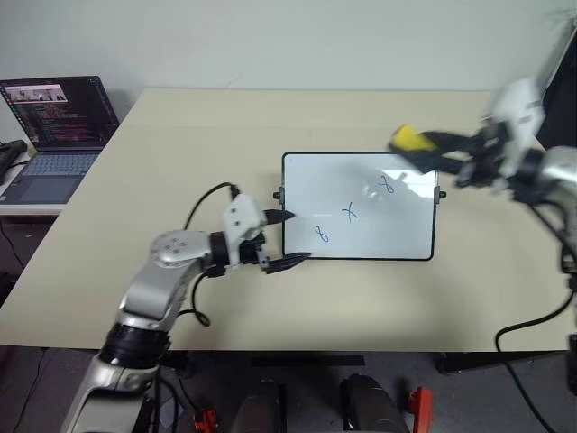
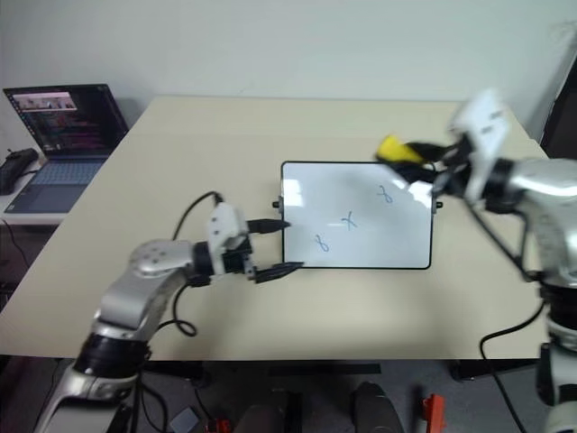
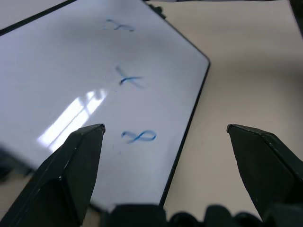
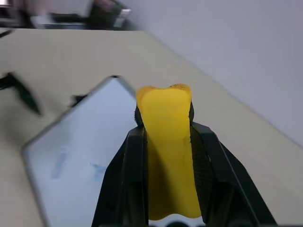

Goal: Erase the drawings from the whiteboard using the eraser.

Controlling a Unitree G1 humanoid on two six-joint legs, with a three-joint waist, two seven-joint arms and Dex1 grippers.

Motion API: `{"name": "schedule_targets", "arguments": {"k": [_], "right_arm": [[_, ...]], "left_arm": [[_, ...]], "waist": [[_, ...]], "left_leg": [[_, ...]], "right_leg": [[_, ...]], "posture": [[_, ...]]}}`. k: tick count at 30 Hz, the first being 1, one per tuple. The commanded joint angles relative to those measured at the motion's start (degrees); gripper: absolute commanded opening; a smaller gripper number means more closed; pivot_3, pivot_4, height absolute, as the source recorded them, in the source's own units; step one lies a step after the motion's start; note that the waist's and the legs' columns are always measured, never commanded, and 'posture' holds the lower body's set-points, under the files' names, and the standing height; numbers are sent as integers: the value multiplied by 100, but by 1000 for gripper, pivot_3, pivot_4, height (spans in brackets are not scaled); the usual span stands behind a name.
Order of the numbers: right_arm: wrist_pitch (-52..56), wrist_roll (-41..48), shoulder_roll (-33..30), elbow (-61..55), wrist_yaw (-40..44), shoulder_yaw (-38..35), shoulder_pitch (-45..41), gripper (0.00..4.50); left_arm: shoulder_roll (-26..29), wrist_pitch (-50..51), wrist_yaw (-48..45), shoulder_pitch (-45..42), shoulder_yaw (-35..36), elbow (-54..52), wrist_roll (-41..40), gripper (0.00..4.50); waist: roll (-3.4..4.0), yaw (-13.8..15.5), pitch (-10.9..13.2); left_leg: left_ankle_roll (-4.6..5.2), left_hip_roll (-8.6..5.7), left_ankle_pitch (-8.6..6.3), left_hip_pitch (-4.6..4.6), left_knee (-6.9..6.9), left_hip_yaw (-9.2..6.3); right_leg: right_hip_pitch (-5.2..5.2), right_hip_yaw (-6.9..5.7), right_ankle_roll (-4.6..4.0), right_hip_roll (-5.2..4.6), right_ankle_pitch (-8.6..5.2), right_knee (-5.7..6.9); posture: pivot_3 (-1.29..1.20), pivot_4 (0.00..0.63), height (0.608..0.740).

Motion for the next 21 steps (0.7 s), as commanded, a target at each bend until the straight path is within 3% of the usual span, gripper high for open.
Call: {"name": "schedule_targets", "arguments": {"k": [1,6,11,21], "right_arm": [[-131,-196,326,-228,-27,427,-227,880],[-665,-1032,996,119,-143,1415,-296,878],[-1241,-1936,1126,636,-240,1953,-275,878],[-2425,-2605,1555,1937,-62,2095,-267,870]], "left_arm": [[105,-224,54,144,353,-209,-126,4500],[237,-314,-35,771,506,-177,-131,4500],[183,-334,87,1120,504,-226,-99,4500],[-5,-297,187,926,423,-225,-102,4500]], "waist": [[1,42,1],[0,98,0],[0,101,0],[0,80,0]], "left_leg": [[0,-1,0,-6,0,-4],[-1,-4,0,-20,3,-15],[-1,-4,1,-28,5,-15],[-1,-2,1,-27,4,-10]], "right_leg": [[-5,-3,0,0,0,2],[-12,-18,-1,-4,1,-2],[-26,-20,-4,-4,2,3],[-30,-17,-8,0,5,10]], "posture": [[0,150,740],[0,150,740],[0,150,740],[0,150,740]]}}
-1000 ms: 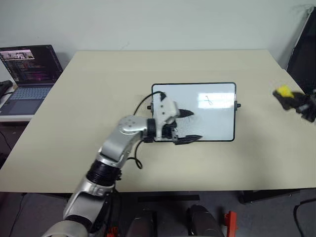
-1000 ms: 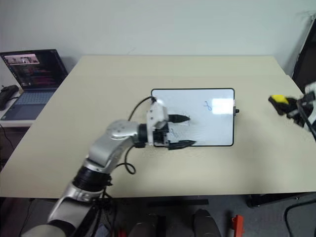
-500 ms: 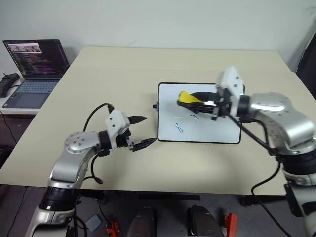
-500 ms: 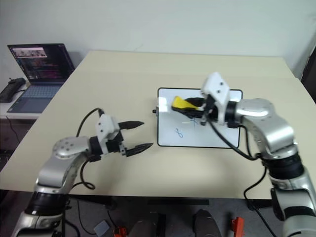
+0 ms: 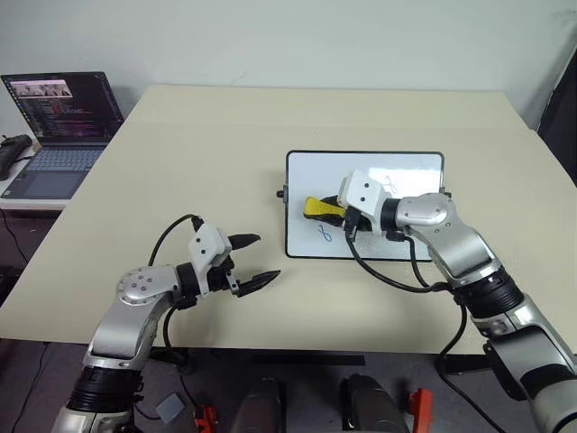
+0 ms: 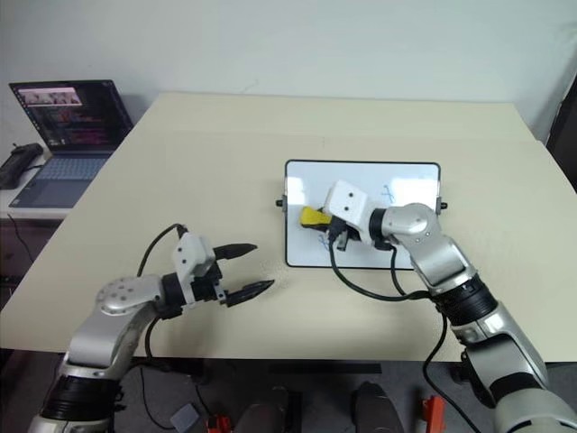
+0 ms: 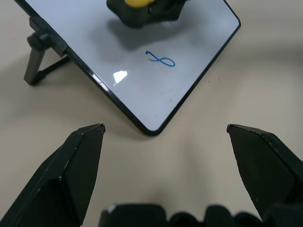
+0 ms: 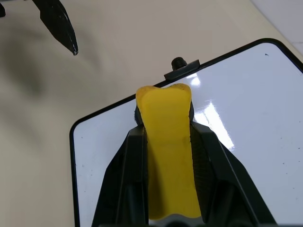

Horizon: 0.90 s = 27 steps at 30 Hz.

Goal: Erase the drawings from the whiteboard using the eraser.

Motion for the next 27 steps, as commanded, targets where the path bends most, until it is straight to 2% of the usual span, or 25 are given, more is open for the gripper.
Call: {"name": "schedule_targets", "arguments": {"k": [1,9,15,22,27], "right_arm": [[-434,-171,97,263,126,-33,-95,869],[-789,-710,315,1054,88,72,-142,869],[-1133,-1065,383,1661,-56,119,-80,868],[-1268,-1300,531,1901,-131,326,308,860],[-1183,-1376,542,1749,73,484,579,860]], "left_arm": [[25,-83,-4,-112,8,-131,-73,4500],[155,-40,17,-106,11,-202,40,4500],[242,-8,-8,-215,8,-182,49,4500],[253,-31,44,-420,-51,-129,107,4500],[273,-51,17,-494,-89,-69,109,4500]], "waist": [[0,-2,0],[-1,-24,-2],[-2,-39,-2],[-10,-55,-9],[-21,-85,-45]], "left_leg": [[0,0,0,1,0,0],[0,1,0,9,0,3],[0,-3,0,81,-3,5],[4,-2,4,161,-5,5],[4,2,4,181,-5,9]], "right_leg": [[0,0,0,0,0,1],[3,2,-2,2,1,5],[68,1,-8,9,4,2],[148,1,-7,15,-2,-1],[159,8,2,18,-7,2]], "posture": [[0,150,740],[0,150,740],[0,150,740],[0,150,740],[0,150,740]]}}
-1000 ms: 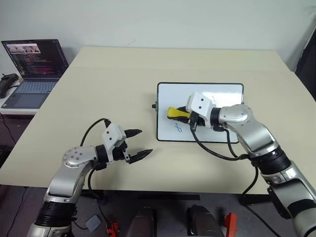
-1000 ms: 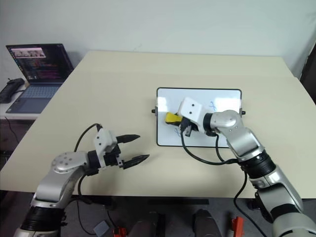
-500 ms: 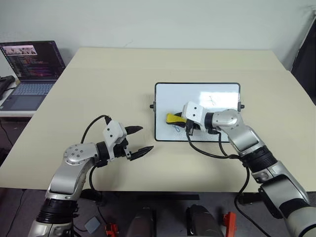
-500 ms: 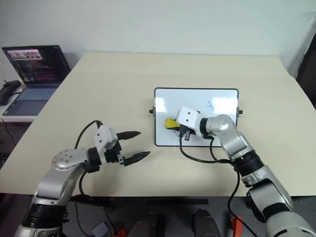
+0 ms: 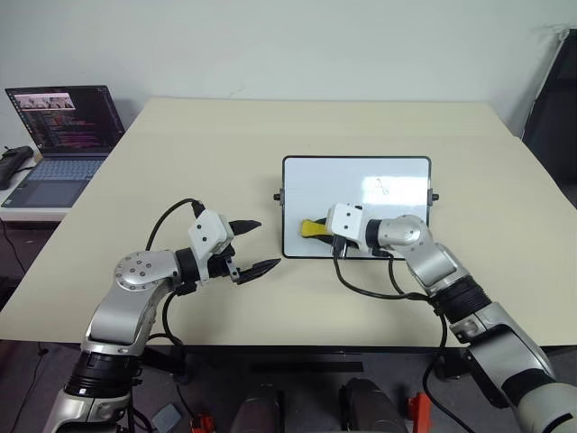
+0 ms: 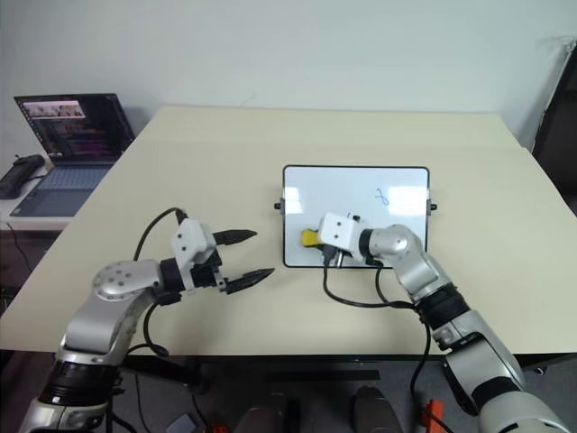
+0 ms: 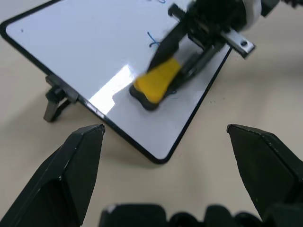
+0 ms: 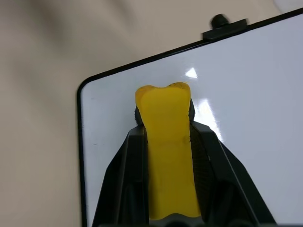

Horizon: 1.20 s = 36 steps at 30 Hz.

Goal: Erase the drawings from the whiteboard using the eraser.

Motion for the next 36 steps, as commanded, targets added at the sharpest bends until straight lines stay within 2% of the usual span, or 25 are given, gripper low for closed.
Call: {"name": "schedule_targets", "arguments": {"k": [1,11,15,19,22,25,28,31,36], "right_arm": [[289,-276,-97,239,160,192,326,859],[260,-306,-221,282,95,15,339,857],[366,57,-282,-32,291,-269,314,857],[1144,942,-496,-1331,943,-682,622,856],[1866,1655,-676,-2225,1162,-1178,701,856],[2588,2461,-954,-2978,1323,-1817,622,856],[2983,3012,-1646,-3323,1587,-2556,478,856],[2933,2989,-2283,-3250,1622,-2950,507,856],[2838,3093,-2694,-2901,1567,-3442,754,856]], "left_arm": [[65,-74,-21,-122,27,-56,-11,4500],[28,-68,-20,-182,-21,-43,-8,4500],[42,-80,-55,-233,-9,3,-19,4500],[79,-100,-110,-217,37,9,-36,4500],[115,-82,-137,-221,99,2,-70,4500],[162,-59,-165,-245,152,25,-114,4500],[221,-89,-227,-332,167,164,-110,4500],[267,-143,-276,-481,198,330,-109,4500],[340,-210,-375,-629,218,468,-124,4500]], "waist": [[-3,-14,-4],[-4,-13,-5],[-4,9,-2],[-5,89,2],[-3,81,5],[0,63,8],[6,83,12],[2,96,17],[0,94,21]], "left_leg": [[1,1,1,1,0,-1],[6,5,6,0,0,-5],[7,6,7,-2,0,-6],[7,9,6,-23,-1,-10],[5,6,5,-89,-2,-17],[4,7,5,-147,-2,-23],[-2,5,-2,-163,-6,-22],[4,0,-8,-176,-6,-18],[6,1,-9,-177,-5,-15]], "right_leg": [[0,0,1,2,1,1],[-2,1,5,3,7,-3],[-2,0,6,1,6,-3],[-13,-3,7,-6,5,-11],[-72,-5,-12,-9,16,-13],[-132,0,-12,-12,24,-6],[-135,-11,-10,-14,19,-25],[-136,-17,-6,-18,17,-43],[-132,-20,-5,-19,16,-45]], "posture": [[0,150,740],[0,150,740],[0,150,740],[0,150,740],[0,150,740],[0,150,740],[0,150,740],[0,150,740],[0,150,740]]}}
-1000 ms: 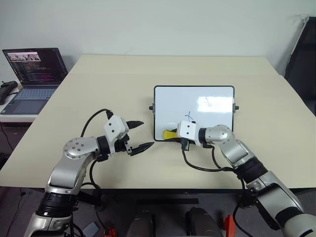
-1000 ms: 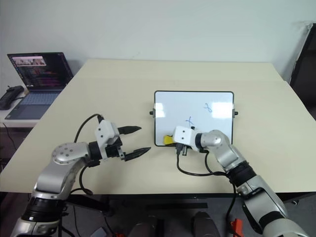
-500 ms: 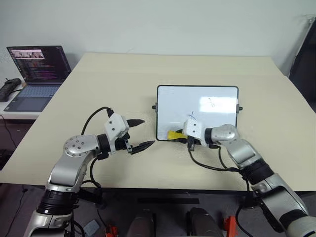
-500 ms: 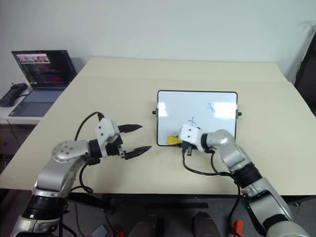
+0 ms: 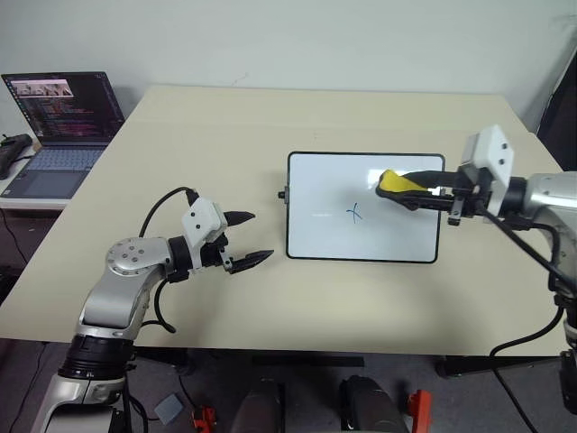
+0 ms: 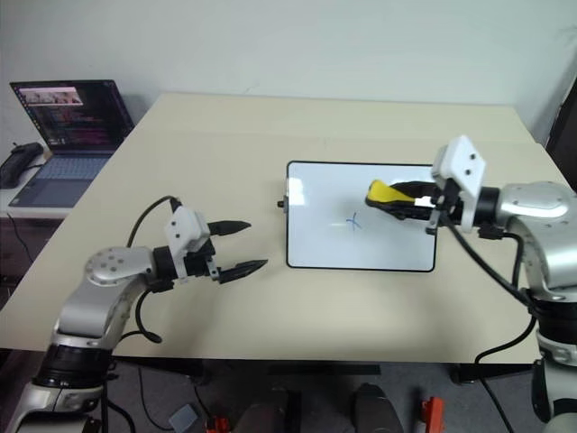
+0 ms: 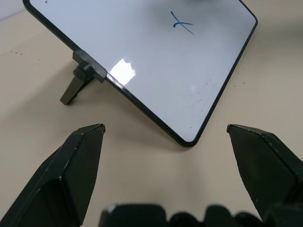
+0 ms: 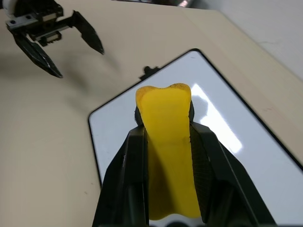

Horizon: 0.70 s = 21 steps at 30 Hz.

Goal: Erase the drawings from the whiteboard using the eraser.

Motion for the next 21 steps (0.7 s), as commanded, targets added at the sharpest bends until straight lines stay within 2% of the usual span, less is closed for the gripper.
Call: {"name": "schedule_targets", "arguments": {"k": [1,14,21], "right_arm": [[-138,101,-278,113,50,-381,261,856],[-420,15,-797,356,161,-634,1151,856],[-611,-132,-1260,252,181,-689,1374,856]], "left_arm": [[102,-176,-103,-153,149,-8,-87,4500],[89,171,-248,-405,158,-117,-329,4500],[397,621,-271,-651,91,-343,-336,4500]], "waist": [[-1,0,1],[4,-15,8],[4,-21,9]], "left_leg": [[0,0,0,0,0,1],[0,0,0,2,4,7],[0,0,0,2,4,8]], "right_leg": [[0,1,0,0,0,1],[0,6,1,2,0,9],[0,6,3,2,-2,9]], "posture": [[0,150,740],[0,150,740],[0,150,740]]}}
